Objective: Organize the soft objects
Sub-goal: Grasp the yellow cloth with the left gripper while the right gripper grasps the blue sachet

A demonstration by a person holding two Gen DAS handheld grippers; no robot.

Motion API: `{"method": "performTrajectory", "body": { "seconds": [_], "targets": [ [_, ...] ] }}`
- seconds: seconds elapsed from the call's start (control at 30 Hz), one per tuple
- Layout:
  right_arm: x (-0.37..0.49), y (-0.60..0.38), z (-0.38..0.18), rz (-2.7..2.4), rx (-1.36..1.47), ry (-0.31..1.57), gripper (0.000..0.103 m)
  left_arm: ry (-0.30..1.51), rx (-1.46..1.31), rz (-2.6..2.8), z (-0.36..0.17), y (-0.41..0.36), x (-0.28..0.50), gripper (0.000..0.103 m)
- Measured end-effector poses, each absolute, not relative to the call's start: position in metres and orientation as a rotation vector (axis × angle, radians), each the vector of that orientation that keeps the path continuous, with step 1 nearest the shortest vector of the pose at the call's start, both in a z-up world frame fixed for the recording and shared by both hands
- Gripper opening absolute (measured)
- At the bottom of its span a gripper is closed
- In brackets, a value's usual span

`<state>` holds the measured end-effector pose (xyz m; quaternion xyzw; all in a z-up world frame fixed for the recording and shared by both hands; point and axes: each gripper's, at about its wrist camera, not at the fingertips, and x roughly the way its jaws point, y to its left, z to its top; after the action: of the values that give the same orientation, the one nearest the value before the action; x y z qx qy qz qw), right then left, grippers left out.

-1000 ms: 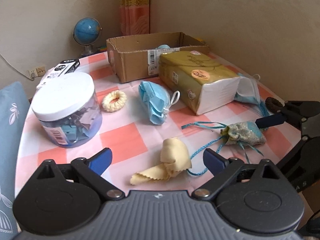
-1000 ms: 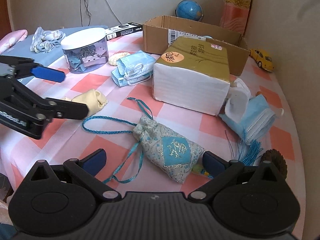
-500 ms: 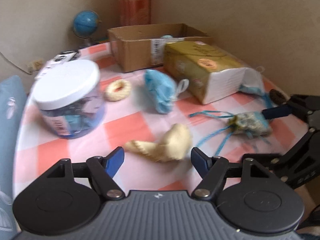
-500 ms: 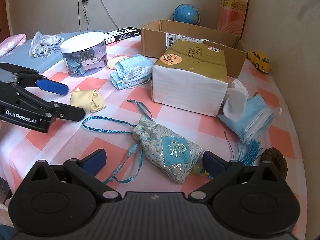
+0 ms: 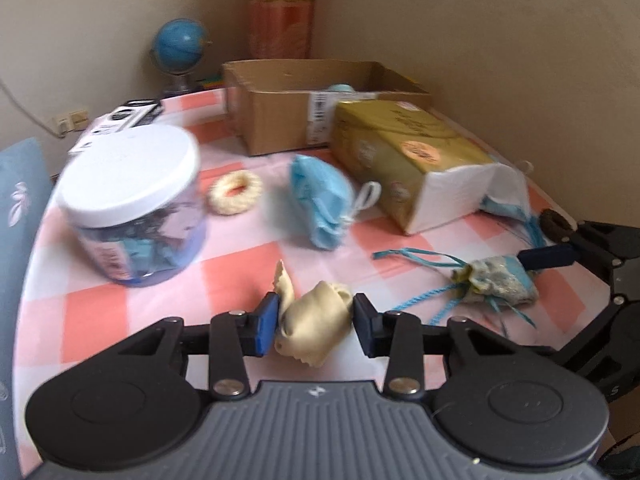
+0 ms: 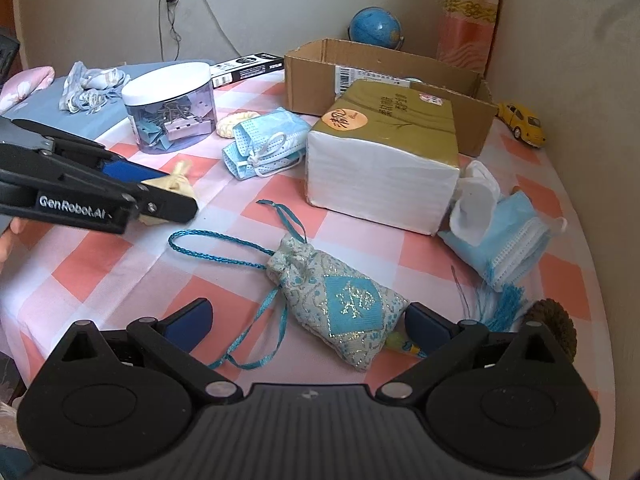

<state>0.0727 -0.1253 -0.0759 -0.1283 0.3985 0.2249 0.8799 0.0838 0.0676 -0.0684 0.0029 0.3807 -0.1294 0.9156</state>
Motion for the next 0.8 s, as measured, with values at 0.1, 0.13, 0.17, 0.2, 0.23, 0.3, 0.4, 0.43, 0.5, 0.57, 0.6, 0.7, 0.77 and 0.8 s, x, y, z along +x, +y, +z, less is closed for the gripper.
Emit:
{"method": "performTrajectory", "body": {
  "seconds": [0.1, 0.13, 0.17, 0.2, 0.23, 0.3, 0.4, 0.43, 0.5, 0.57, 0.6, 0.7, 0.77, 0.8],
  "targets": [
    [0.077, -0.115, -0.076, 0.507, -0.285, 0.838, 0.103, 0.787, -0.013, -0.239, -0.068, 0.077, 0.081, 0.039],
    [0.079, -0.111, -0.076, 0.525, -0.294, 0.841, 0.103, 0.787, -0.014, -0.234, -0.067, 0.079, 0.080, 0.039],
    [0.080, -0.106, -0.076, 0.541, -0.303, 0.843, 0.103, 0.787, -0.013, -0.228, -0.067, 0.081, 0.079, 0.039],
    [0.082, -0.102, -0.076, 0.553, -0.308, 0.844, 0.103, 0.786, -0.011, -0.223, -0.067, 0.082, 0.078, 0.039],
    [0.083, -0.099, -0.076, 0.562, -0.312, 0.846, 0.103, 0.785, -0.012, -0.221, -0.067, 0.082, 0.077, 0.039],
    [0.084, -0.096, -0.076, 0.570, -0.315, 0.851, 0.103, 0.783, -0.014, -0.221, -0.066, 0.083, 0.077, 0.039],
    [0.085, -0.097, -0.074, 0.571, -0.307, 0.858, 0.102, 0.780, -0.011, -0.225, -0.066, 0.083, 0.077, 0.039],
    [0.086, -0.098, -0.073, 0.570, -0.305, 0.863, 0.101, 0.780, -0.010, -0.226, -0.066, 0.082, 0.077, 0.039],
    [0.087, -0.100, -0.070, 0.568, -0.289, 0.862, 0.100, 0.778, -0.012, -0.228, -0.066, 0.083, 0.077, 0.039],
    [0.089, -0.103, -0.067, 0.570, -0.265, 0.864, 0.100, 0.777, -0.013, -0.231, -0.065, 0.083, 0.077, 0.039],
    [0.089, -0.105, -0.066, 0.564, -0.258, 0.861, 0.100, 0.776, -0.013, -0.231, -0.065, 0.083, 0.077, 0.039],
    [0.093, -0.106, -0.067, 0.545, -0.250, 0.871, 0.095, 0.777, -0.014, -0.233, -0.065, 0.083, 0.077, 0.039],
    [0.093, -0.105, -0.069, 0.524, -0.269, 0.866, 0.091, 0.776, -0.012, -0.233, -0.065, 0.083, 0.077, 0.039],
    [0.093, -0.104, -0.070, 0.519, -0.277, 0.862, 0.088, 0.776, -0.011, -0.233, -0.064, 0.082, 0.077, 0.039]
  ]
}}
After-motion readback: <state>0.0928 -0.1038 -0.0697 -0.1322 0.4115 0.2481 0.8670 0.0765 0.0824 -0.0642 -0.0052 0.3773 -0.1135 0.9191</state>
